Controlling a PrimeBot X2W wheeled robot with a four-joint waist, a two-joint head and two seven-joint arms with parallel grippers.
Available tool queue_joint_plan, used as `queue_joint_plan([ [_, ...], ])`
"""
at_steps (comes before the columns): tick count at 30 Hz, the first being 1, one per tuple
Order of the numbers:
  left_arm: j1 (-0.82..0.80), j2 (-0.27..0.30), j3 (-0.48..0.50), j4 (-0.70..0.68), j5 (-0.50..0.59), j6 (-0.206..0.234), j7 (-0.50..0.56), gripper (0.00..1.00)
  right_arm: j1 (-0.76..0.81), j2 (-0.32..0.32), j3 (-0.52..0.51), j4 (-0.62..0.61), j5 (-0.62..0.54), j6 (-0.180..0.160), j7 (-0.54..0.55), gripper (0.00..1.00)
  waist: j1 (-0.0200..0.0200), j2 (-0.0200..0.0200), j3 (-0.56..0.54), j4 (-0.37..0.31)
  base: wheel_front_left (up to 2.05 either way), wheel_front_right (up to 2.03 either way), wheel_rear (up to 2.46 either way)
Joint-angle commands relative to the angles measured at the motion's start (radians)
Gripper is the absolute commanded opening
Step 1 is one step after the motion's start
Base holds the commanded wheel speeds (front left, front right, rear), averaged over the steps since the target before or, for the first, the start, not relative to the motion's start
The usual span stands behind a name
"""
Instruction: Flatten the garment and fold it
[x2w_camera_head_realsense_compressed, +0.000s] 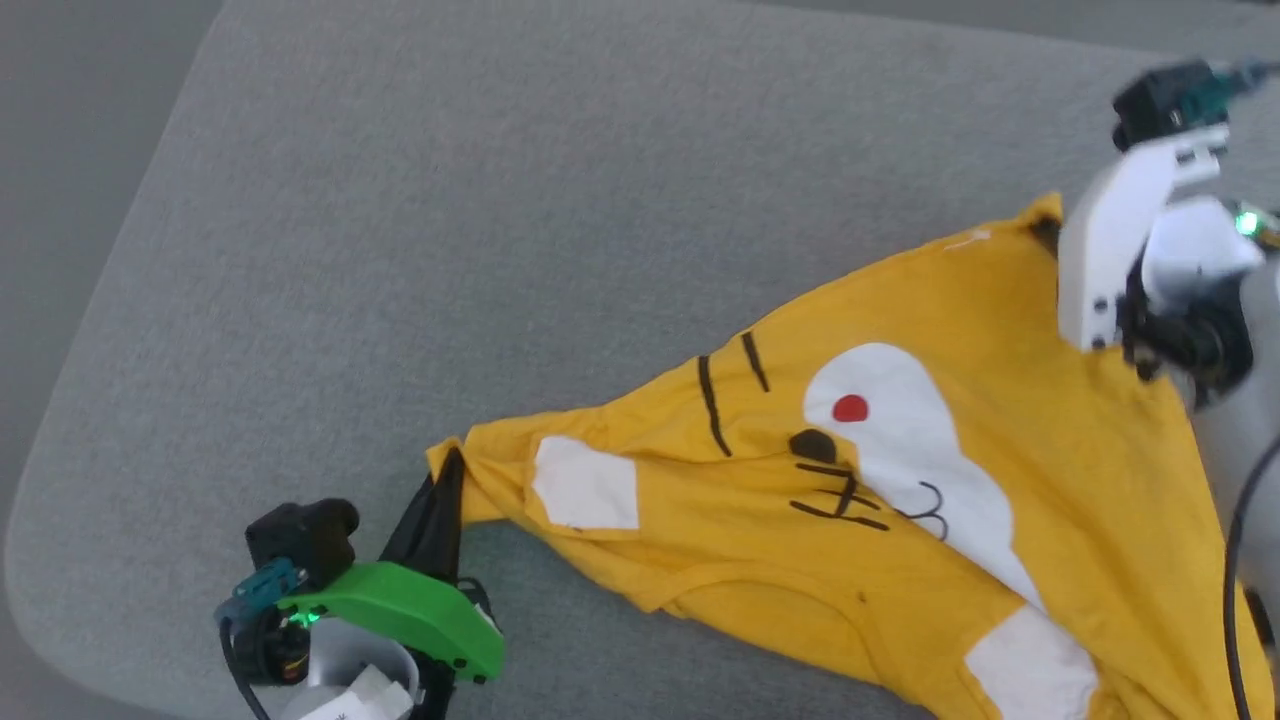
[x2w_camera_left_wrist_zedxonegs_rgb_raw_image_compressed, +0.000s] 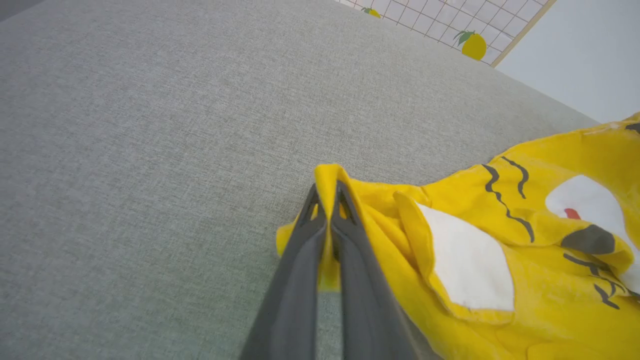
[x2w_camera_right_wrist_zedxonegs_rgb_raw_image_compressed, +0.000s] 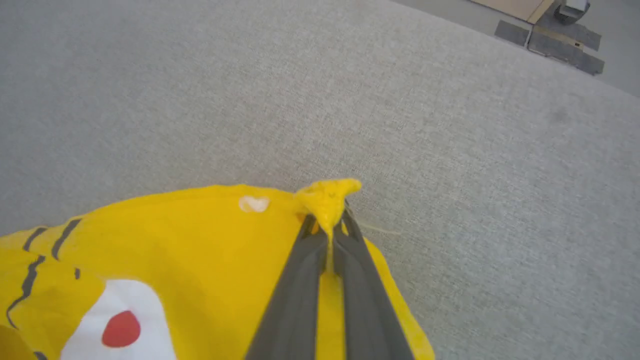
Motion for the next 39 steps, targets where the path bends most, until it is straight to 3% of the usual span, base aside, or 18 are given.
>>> queue_joint_plan([
  [1, 0.019, 0.011, 0.007, -0.001, -0.007, 0.007, 0.003, 0.00, 0.078, -0.010, -0.030, -0.045, 0.025, -0.001, -0.015, 0.00, -0.0001, 0.0000, -0.152, -0.146, 0.00, 0.00, 0.00],
  [6, 0.066, 0.017, 0.019, -0.009, -0.021, 0.021, 0.009, 0.00, 0.370, 0.009, -0.187, -0.248, 0.134, -0.001, 0.015, 0.00, -0.0001, 0.0000, -0.219, -0.216, 0.00, 0.00, 0.00],
  [11, 0.107, 0.021, 0.031, -0.012, -0.034, 0.034, 0.010, 0.00, 0.667, 0.085, -0.343, -0.438, 0.206, -0.001, 0.105, 0.00, -0.0001, 0.0000, -0.259, -0.271, 0.00, 0.00, 0.00],
  [15, 0.136, 0.019, 0.038, -0.005, -0.053, 0.033, 0.005, 0.00, 0.818, 0.162, -0.392, -0.540, 0.233, -0.001, 0.176, 0.00, -0.0001, 0.0000, -0.280, -0.295, 0.00, 0.00, 0.00],
  [19, 0.151, 0.007, 0.048, 0.004, -0.097, 0.011, -0.004, 0.00, 0.871, 0.217, -0.419, -0.605, 0.266, -0.001, 0.217, 0.00, -0.0001, 0.0000, -0.296, -0.301, 0.00, 0.00, 0.00],
  [26, 0.018, 0.048, 0.087, 0.001, -0.170, -0.052, 0.048, 0.00, 0.739, 0.190, -0.416, -0.618, 0.275, -0.001, 0.257, 0.00, -0.0001, 0.0000, -0.304, -0.285, 0.00, 0.00, 0.00],
  [34, -0.449, 0.171, 0.078, 0.116, -0.153, -0.126, 0.220, 0.00, 0.286, 0.101, -0.387, -0.512, 0.248, -0.001, 0.351, 0.00, -0.0001, 0.0000, -0.209, -0.277, 0.00, 0.00, 0.00],
  [39, -0.756, 0.217, 0.074, 0.261, -0.101, -0.117, 0.291, 0.00, -0.010, 0.064, -0.345, -0.393, 0.141, -0.001, 0.338, 0.00, -0.0001, 0.0000, -0.113, -0.295, 0.00, 0.00, 0.00],
])
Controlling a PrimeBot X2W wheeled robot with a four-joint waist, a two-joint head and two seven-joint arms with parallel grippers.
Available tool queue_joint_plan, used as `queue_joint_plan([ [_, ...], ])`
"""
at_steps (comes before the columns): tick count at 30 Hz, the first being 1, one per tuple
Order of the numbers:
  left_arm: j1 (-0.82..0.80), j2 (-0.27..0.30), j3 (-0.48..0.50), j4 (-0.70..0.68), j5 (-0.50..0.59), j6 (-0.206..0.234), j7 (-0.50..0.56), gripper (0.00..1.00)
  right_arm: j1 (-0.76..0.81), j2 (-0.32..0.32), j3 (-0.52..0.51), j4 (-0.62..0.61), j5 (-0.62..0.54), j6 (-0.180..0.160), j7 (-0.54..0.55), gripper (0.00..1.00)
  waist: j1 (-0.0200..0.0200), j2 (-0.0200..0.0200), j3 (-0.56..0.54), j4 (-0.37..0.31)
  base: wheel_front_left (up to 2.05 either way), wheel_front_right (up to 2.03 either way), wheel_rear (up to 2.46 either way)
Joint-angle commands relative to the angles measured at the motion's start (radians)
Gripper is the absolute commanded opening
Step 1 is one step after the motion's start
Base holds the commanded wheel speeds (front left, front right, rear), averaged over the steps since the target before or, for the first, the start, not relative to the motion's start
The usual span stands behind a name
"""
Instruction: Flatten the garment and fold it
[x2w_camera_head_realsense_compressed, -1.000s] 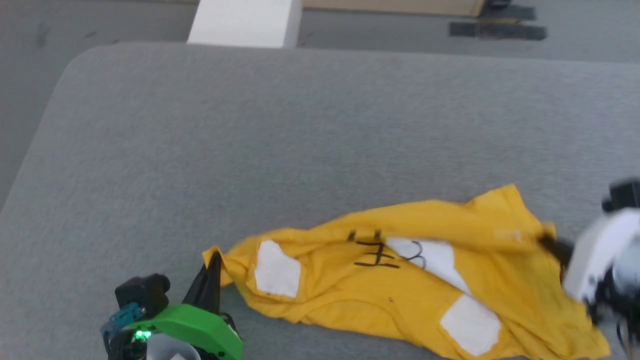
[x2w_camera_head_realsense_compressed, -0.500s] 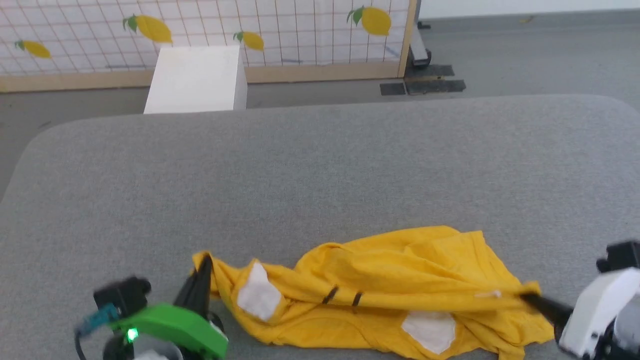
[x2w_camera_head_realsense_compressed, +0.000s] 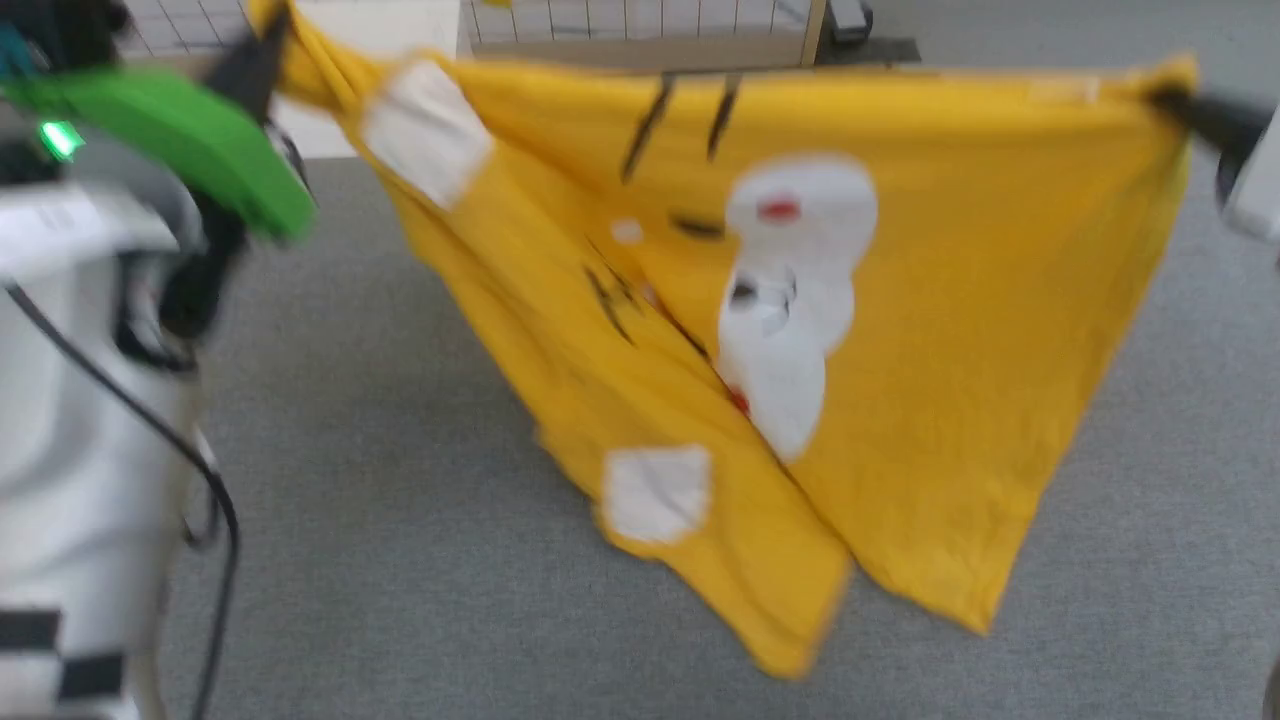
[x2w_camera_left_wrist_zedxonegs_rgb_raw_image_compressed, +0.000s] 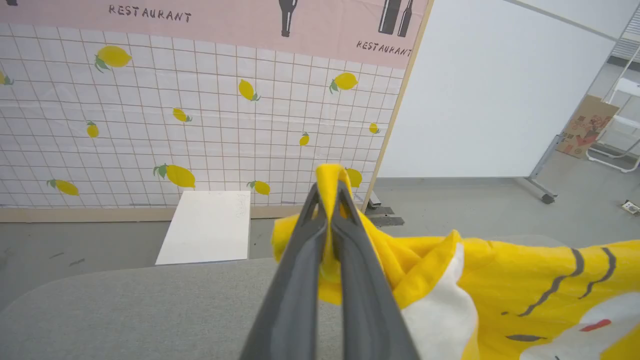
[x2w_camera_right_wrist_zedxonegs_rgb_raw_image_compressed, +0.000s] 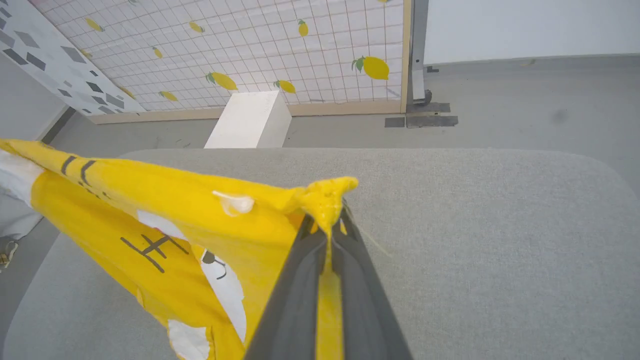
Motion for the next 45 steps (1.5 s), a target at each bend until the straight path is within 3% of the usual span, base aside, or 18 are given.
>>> queue_joint_plan([
  [1, -0.085, 0.020, 0.001, 0.031, 0.026, 0.008, 0.005, 0.00, -0.074, 0.004, 0.006, 0.038, -0.031, -0.001, -0.023, 0.00, 0.0000, -0.0001, 0.095, -0.018, 0.00, 0.00, 0.00],
  [11, -0.581, 0.050, -0.006, 0.195, 0.174, 0.054, -0.102, 0.00, -0.544, 0.075, -0.016, 0.313, -0.219, -0.001, -0.286, 0.00, 0.0000, -0.0001, 0.246, -0.057, 0.00, 0.00, 0.00],
  [17, -0.767, 0.046, -0.010, 0.243, 0.230, 0.058, -0.241, 0.00, -0.694, 0.096, -0.023, 0.397, -0.271, -0.001, -0.440, 0.00, 0.0000, -0.0001, 0.304, -0.059, 0.00, 0.00, 0.00],
  [23, -0.820, 0.045, -0.006, 0.306, 0.237, 0.046, -0.332, 0.00, -0.735, 0.091, -0.012, 0.469, -0.263, -0.001, -0.519, 0.00, 0.0000, -0.0001, 0.344, -0.043, 0.00, 0.00, 0.00],
  [30, -0.735, 0.044, 0.019, 0.360, 0.189, 0.007, -0.418, 0.00, -0.669, 0.047, 0.071, 0.487, -0.180, -0.001, -0.573, 0.00, 0.0000, -0.0001, 0.345, -0.005, 0.00, 0.00, 0.00],
  [35, -0.579, 0.031, 0.026, 0.380, 0.149, -0.030, -0.484, 0.00, -0.503, -0.017, 0.136, 0.468, -0.077, -0.001, -0.633, 0.00, 0.0000, -0.0001, 0.256, 0.031, 0.00, 0.00, 0.00],
  [41, -0.277, 0.029, 0.038, 0.322, 0.113, -0.036, -0.520, 0.00, -0.214, -0.081, 0.207, 0.417, 0.050, -0.001, -0.693, 0.00, 0.0000, -0.0001, 0.076, 0.050, 0.00, 0.00, 0.00],
  [45, 0.012, 0.022, 0.059, 0.219, 0.072, -0.003, -0.514, 0.00, 0.030, -0.110, 0.241, 0.373, 0.114, -0.001, -0.722, 0.00, 0.0000, -0.0001, -0.049, 0.059, 0.00, 0.00, 0.00],
])
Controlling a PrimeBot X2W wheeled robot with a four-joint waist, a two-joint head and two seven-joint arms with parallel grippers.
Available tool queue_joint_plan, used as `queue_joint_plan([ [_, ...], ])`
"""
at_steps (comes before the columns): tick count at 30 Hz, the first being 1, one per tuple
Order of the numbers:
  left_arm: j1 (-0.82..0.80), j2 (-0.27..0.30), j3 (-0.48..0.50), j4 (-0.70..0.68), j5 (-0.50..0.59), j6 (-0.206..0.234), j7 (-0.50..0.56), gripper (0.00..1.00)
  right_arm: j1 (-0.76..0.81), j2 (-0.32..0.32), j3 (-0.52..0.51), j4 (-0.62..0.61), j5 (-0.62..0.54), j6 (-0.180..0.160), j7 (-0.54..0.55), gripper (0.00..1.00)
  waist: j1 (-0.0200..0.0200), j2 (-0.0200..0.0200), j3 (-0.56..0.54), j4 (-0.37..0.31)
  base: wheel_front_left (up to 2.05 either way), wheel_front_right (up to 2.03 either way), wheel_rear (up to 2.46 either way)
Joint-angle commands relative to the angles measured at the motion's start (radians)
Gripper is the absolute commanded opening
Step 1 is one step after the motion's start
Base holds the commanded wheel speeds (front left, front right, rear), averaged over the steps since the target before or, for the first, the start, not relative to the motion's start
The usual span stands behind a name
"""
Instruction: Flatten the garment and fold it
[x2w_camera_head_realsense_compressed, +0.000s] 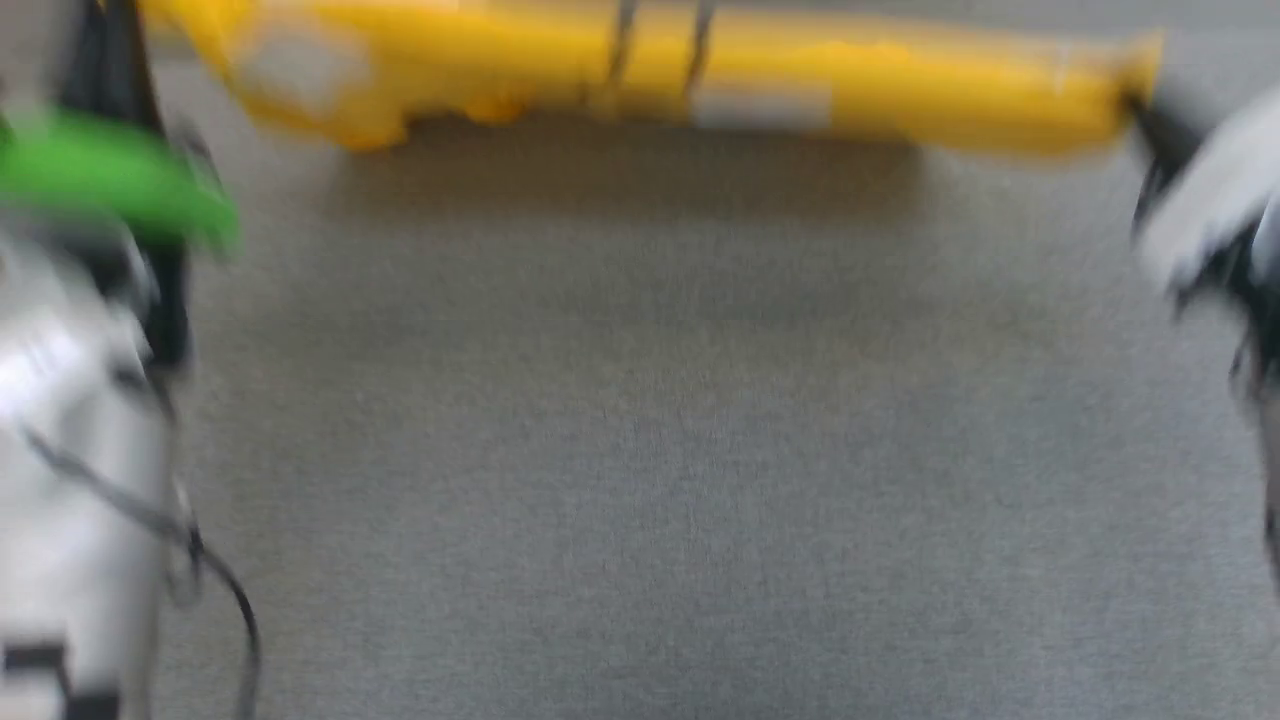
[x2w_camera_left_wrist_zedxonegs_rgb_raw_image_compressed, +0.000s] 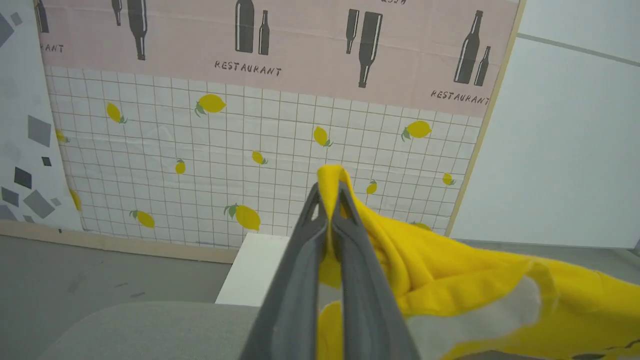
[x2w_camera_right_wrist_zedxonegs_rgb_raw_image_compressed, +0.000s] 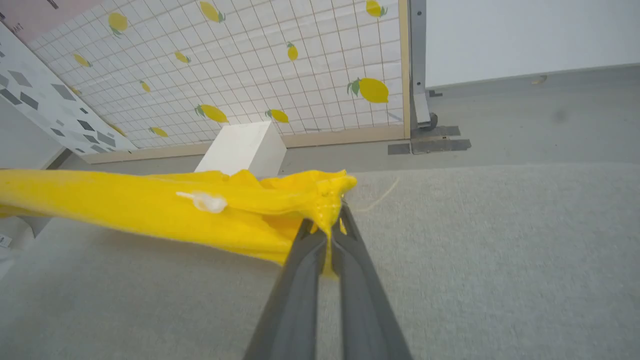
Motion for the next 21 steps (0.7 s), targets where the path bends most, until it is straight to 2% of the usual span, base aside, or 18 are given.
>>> queue_joint_plan([
  [1, 0.112, -0.003, 0.019, -0.040, -0.026, 0.027, 0.004, 0.00, 0.095, -0.014, -0.002, -0.018, 0.025, -0.002, -0.010, 0.00, 0.0000, 0.0000, -0.206, 0.027, 0.00, 0.00, 0.00],
  [6, 0.473, -0.048, 0.030, -0.182, -0.085, 0.089, 0.046, 0.00, 0.403, -0.005, -0.035, -0.088, 0.084, -0.002, -0.003, 0.00, 0.0000, 0.0000, -0.287, 0.039, 0.00, 0.00, 0.00],
  [11, 0.784, -0.100, 0.023, -0.276, -0.134, 0.147, 0.086, 0.00, 0.654, 0.032, -0.100, -0.144, 0.061, -0.002, -0.006, 0.00, 0.0000, 0.0000, -0.310, 0.034, 0.00, 0.00, 0.00],
  [17, 1.014, -0.145, 0.018, -0.275, -0.173, 0.202, 0.116, 0.00, 0.851, 0.079, -0.127, -0.179, -0.038, -0.002, 0.020, 0.00, 0.0000, 0.0000, -0.314, 0.026, 0.00, 0.00, 0.00],
  [21, 1.080, -0.150, 0.009, -0.240, -0.182, 0.217, 0.139, 0.00, 0.917, 0.118, -0.144, -0.191, -0.081, -0.002, 0.058, 0.00, 0.0000, 0.0000, -0.308, 0.020, 0.00, 0.00, 0.00],
])
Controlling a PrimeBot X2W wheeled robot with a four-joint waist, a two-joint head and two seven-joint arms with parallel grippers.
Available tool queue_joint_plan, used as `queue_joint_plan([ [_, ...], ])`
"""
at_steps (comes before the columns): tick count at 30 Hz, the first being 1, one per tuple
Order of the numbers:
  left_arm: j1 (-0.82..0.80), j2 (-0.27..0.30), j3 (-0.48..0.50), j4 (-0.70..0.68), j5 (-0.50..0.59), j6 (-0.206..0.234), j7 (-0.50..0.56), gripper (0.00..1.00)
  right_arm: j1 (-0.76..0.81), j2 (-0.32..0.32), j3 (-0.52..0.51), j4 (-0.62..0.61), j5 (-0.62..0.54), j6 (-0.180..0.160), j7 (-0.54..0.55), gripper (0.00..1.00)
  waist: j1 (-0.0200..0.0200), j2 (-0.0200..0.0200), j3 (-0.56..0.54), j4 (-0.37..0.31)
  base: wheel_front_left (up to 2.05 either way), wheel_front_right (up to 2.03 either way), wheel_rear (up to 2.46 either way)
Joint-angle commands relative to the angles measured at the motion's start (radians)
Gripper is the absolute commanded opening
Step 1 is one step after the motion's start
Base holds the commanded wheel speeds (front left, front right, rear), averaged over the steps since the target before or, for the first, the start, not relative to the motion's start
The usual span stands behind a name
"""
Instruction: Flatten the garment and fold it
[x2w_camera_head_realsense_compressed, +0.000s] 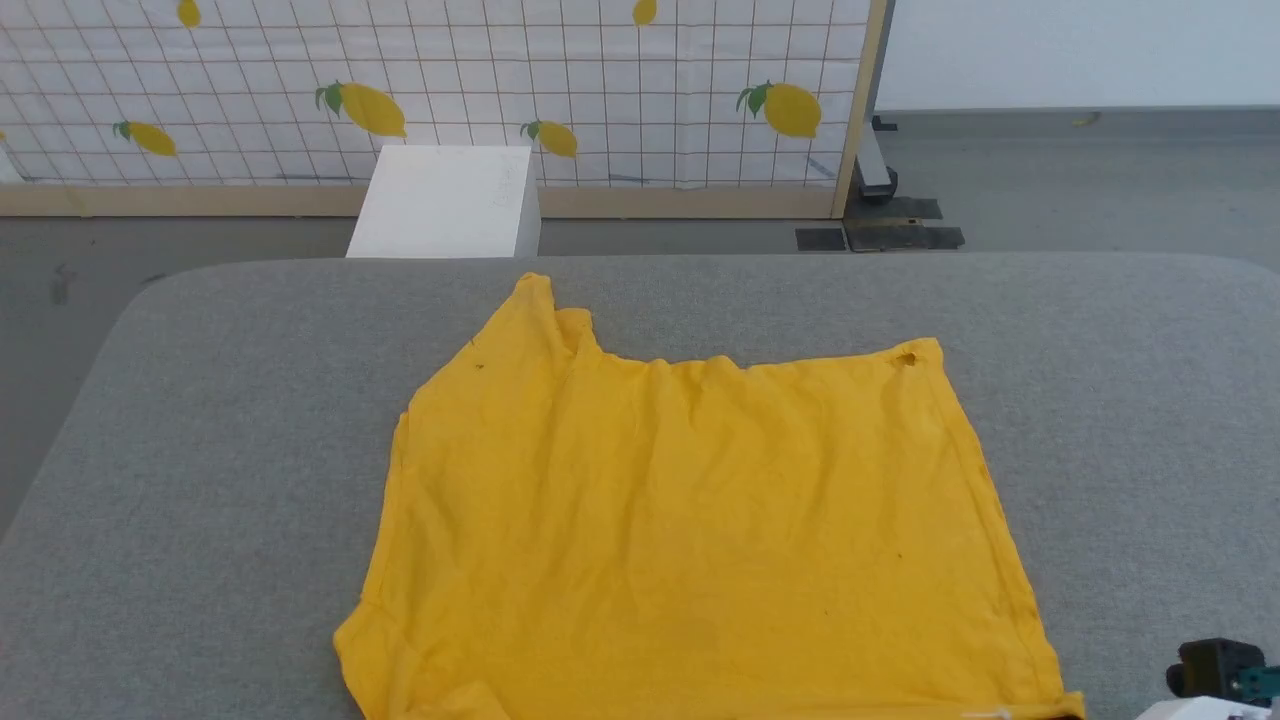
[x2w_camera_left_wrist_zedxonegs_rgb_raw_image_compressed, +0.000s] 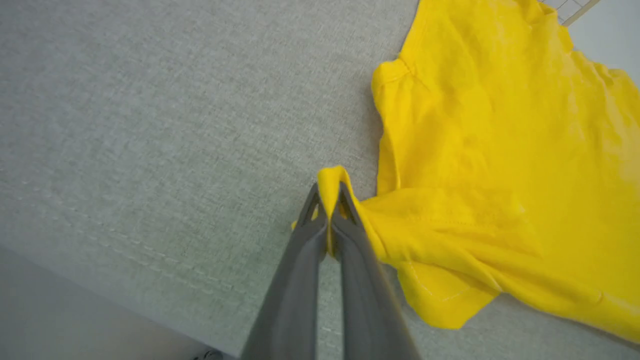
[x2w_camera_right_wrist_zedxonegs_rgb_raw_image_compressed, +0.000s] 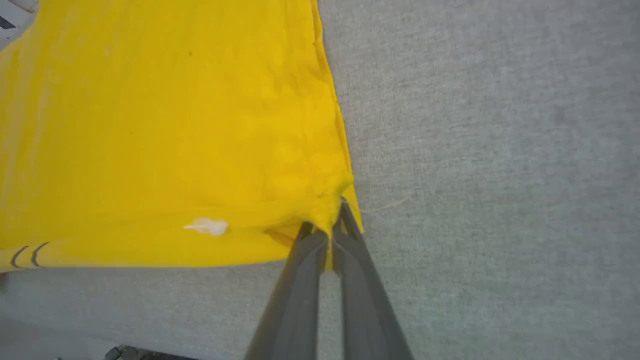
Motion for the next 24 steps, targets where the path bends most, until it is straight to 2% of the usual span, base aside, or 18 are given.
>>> queue_joint_plan([
  [1, 0.007, 0.002, 0.006, 0.001, -0.012, 0.010, 0.003, 0.00, 0.006, 0.004, -0.009, -0.017, -0.015, -0.002, 0.007, 0.00, 0.0001, 0.0000, 0.004, -0.005, 0.00, 0.00, 0.00],
  [8, -0.052, 0.017, 0.026, -0.067, -0.007, -0.005, -0.037, 0.00, -0.022, 0.007, -0.012, -0.098, -0.064, -0.002, 0.046, 0.00, 0.0001, 0.0000, 0.019, -0.012, 0.00, 0.00, 0.00],
  [14, -0.200, 0.060, -0.004, -0.108, 0.025, -0.018, 0.016, 0.00, -0.139, -0.026, 0.007, -0.142, -0.098, -0.002, 0.128, 0.00, 0.0001, 0.0000, 0.068, -0.018, 0.00, 0.00, 0.00],
  [18, -0.321, 0.072, -0.026, -0.091, 0.047, -0.028, 0.040, 0.00, -0.236, -0.030, 0.012, -0.135, -0.130, -0.002, 0.188, 0.00, 0.0001, 0.0000, 0.136, -0.019, 0.00, 0.00, 0.00],
  [24, -0.478, 0.054, -0.055, -0.014, 0.065, -0.051, 0.029, 0.00, -0.370, -0.029, 0.038, -0.099, -0.190, -0.002, 0.259, 0.00, 0.0001, 0.0000, 0.246, -0.016, 0.00, 0.00, 0.00],
])
